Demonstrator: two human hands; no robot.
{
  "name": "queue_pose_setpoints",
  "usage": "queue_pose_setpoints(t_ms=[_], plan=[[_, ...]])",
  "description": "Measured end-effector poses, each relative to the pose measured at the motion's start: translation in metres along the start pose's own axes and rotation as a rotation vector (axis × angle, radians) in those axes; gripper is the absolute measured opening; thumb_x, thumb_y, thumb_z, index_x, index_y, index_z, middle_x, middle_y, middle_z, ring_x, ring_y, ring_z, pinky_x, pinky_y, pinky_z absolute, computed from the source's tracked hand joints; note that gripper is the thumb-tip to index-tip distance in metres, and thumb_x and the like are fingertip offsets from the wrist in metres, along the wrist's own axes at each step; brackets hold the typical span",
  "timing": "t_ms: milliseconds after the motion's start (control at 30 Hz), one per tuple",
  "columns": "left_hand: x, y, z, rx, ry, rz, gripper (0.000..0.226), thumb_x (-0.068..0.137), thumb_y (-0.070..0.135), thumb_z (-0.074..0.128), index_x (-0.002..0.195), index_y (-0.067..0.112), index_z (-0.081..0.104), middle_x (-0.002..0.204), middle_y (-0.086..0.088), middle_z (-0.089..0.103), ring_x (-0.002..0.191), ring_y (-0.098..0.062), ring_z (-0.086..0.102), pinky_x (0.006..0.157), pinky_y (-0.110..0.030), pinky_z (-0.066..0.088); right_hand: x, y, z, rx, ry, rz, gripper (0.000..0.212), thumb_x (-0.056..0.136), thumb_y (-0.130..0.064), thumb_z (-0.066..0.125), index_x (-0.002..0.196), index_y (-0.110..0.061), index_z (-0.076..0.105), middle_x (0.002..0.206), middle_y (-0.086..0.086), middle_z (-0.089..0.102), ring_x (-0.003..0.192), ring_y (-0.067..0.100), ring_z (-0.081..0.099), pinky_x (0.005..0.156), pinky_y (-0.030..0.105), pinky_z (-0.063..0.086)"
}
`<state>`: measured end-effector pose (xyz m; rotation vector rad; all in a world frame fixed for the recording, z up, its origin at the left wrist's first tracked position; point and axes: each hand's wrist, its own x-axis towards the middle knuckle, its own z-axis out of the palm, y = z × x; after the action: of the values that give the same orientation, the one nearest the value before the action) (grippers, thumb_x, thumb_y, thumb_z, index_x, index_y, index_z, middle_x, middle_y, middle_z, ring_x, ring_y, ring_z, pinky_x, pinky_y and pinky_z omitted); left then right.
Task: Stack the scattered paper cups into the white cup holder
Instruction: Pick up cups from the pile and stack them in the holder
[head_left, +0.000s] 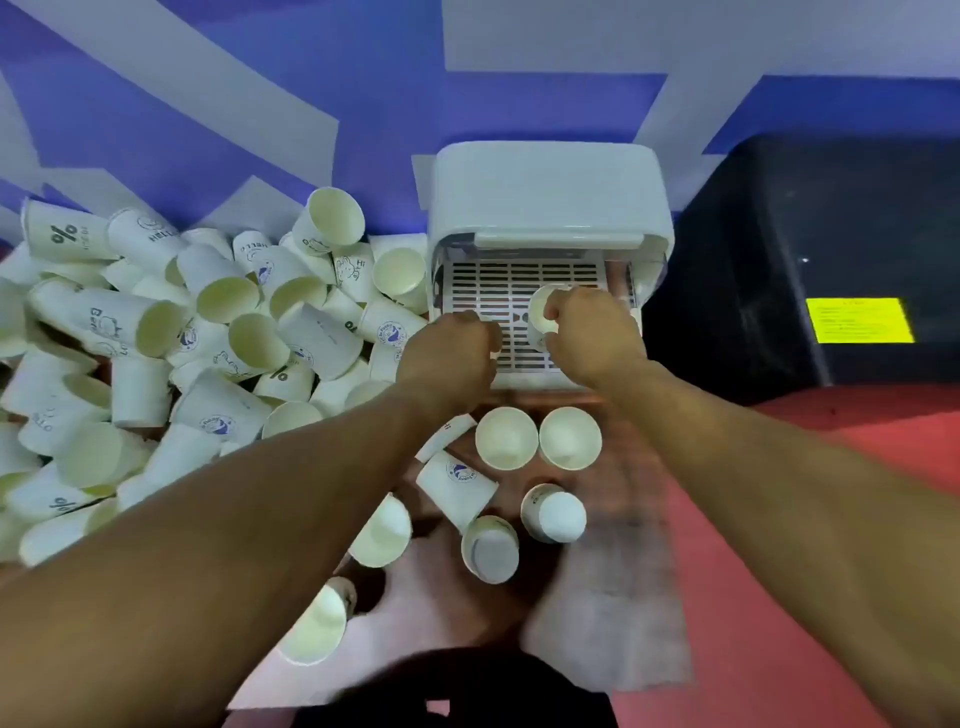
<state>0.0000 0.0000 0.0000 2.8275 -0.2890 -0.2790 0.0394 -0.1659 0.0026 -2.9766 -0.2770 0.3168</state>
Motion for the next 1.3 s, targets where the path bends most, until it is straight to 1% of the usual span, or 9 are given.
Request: queue_pose_setpoints(t_ms=[133,233,400,533,700,833,1033,1167,1300], plan=[[0.011,0.001,0.01,0.072,-0.06,-0.033,0.029,0.086,0.021,0.065,0.114,0.022,0.065,0.108,-0.006,0.066,0.094,-0.027,0.063,0.077,-0.038,0.056,0.014,0.005,0.012,-0.122,-0.005,-0.024,0.031,0.081,-0.013,0.064,0.111,-0.014,0.065,0.111,0.009,0.064,0.1,0.028,0.06,0.079,0.033,0.046],[0.018,-0.003,0.015,0.101,-0.13,-0.06,0.028,0.086,0.018,0.063,0.113,0.024,0.065,0.103,-0.008,0.067,0.089,-0.029,0.064,0.071,-0.032,0.053,0.022,0.007,0.019,-0.149,-0.064,-0.047,0.029,0.082,-0.014,0.064,0.11,-0.015,0.065,0.107,0.01,0.065,0.095,0.03,0.061,0.08,0.034,0.049],[0.024,-0.005,0.017,0.184,-0.163,-0.056,0.025,0.085,0.019,0.06,0.107,0.024,0.069,0.099,-0.008,0.067,0.087,-0.03,0.063,0.067,-0.029,0.043,0.029,0.01,0.025,-0.204,-0.104,-0.128,0.023,0.081,-0.011,0.061,0.104,-0.014,0.064,0.096,0.01,0.067,0.087,0.029,0.063,0.076,0.035,0.046],[0.028,-0.006,0.021,0.172,-0.167,-0.071,0.021,0.086,0.022,0.056,0.101,0.025,0.07,0.096,-0.007,0.065,0.085,-0.03,0.062,0.064,-0.029,0.037,0.027,0.009,0.028,-0.13,-0.095,-0.158,0.021,0.084,-0.015,0.061,0.105,-0.014,0.064,0.097,0.011,0.067,0.088,0.031,0.063,0.074,0.033,0.045],[0.031,-0.005,0.021,0.168,-0.169,-0.071,0.018,0.087,0.024,0.056,0.099,0.026,0.07,0.094,-0.009,0.063,0.084,-0.031,0.06,0.064,-0.031,0.036,0.014,-0.004,0.034,-0.075,-0.071,-0.2,0.017,0.082,-0.017,0.064,0.098,-0.016,0.066,0.088,0.011,0.066,0.078,0.03,0.062,0.065,0.033,0.044],[0.029,-0.009,0.024,0.157,-0.16,-0.07,0.017,0.089,0.027,0.056,0.098,0.025,0.07,0.095,-0.01,0.063,0.085,-0.031,0.06,0.063,-0.031,0.035,0.005,-0.011,0.035,-0.077,-0.119,-0.218,0.012,0.082,-0.016,0.06,0.092,-0.016,0.064,0.088,0.009,0.065,0.075,0.029,0.057,0.061,0.031,0.035],[0.025,-0.017,0.027,0.164,-0.152,-0.028,0.024,0.095,0.037,0.054,0.11,0.025,0.069,0.104,-0.009,0.066,0.093,-0.031,0.062,0.07,-0.032,0.042,-0.003,-0.015,0.035,-0.14,-0.083,-0.249,0.017,0.09,-0.021,0.056,0.102,-0.015,0.066,0.094,0.01,0.066,0.086,0.029,0.059,0.068,0.033,0.03],[0.021,-0.017,0.025,0.1,-0.12,-0.011,0.028,0.092,0.036,0.06,0.116,0.023,0.065,0.112,-0.007,0.065,0.1,-0.029,0.062,0.077,-0.035,0.048,-0.006,-0.016,0.036,-0.111,-0.07,-0.24,0.022,0.088,-0.02,0.055,0.107,-0.014,0.064,0.099,0.01,0.065,0.095,0.031,0.056,0.078,0.037,0.039],[0.011,-0.014,0.023,0.055,-0.031,0.065,0.038,0.089,0.029,0.062,0.125,0.022,0.059,0.124,-0.005,0.058,0.112,-0.028,0.055,0.082,-0.037,0.048,-0.013,-0.017,0.034,-0.043,0.028,-0.207,0.03,0.083,-0.019,0.06,0.112,-0.012,0.063,0.107,0.01,0.063,0.101,0.031,0.053,0.087,0.04,0.04]])
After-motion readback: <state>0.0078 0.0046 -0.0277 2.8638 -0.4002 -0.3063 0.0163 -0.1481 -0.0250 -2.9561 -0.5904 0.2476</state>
